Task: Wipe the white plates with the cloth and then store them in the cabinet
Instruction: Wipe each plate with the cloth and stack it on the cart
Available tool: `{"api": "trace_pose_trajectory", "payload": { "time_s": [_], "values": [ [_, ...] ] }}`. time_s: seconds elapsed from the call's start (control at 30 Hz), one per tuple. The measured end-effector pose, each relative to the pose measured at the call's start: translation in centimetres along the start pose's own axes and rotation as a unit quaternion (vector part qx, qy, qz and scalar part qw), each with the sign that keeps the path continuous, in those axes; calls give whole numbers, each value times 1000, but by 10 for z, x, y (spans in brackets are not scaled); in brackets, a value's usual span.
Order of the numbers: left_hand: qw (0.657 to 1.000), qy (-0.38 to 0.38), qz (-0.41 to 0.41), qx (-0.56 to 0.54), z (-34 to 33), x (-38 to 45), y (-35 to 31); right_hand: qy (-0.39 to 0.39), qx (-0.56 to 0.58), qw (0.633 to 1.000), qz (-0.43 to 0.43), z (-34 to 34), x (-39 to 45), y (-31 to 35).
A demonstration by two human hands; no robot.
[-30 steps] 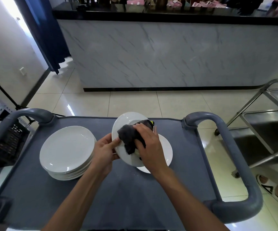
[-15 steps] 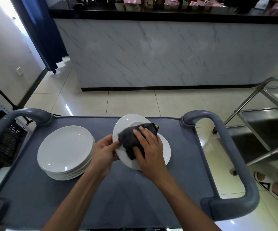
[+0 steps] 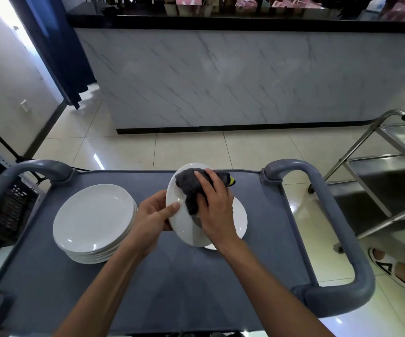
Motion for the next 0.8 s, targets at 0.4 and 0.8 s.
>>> {"api": "trace_pose_trajectory", "payload": {
  "time_s": [0.4,0.8],
  "values": [
    [1000,0,-7,-9,7,-7,5,51,-45,997,34,-5,20,20],
    [997,-62,-18,-44,20,-10,4,6,52,996,-73,13,45,4]
  ]
}}
Point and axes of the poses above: each hand's wrist, its own x-axis towards the middle knuckle, its own z-axis out of the back of the hand, y = z × x, the point moved 5 cm from there along x, towards the middle knuckle, and after that the axes turned 15 degrees about x, right-handed, at the moved point
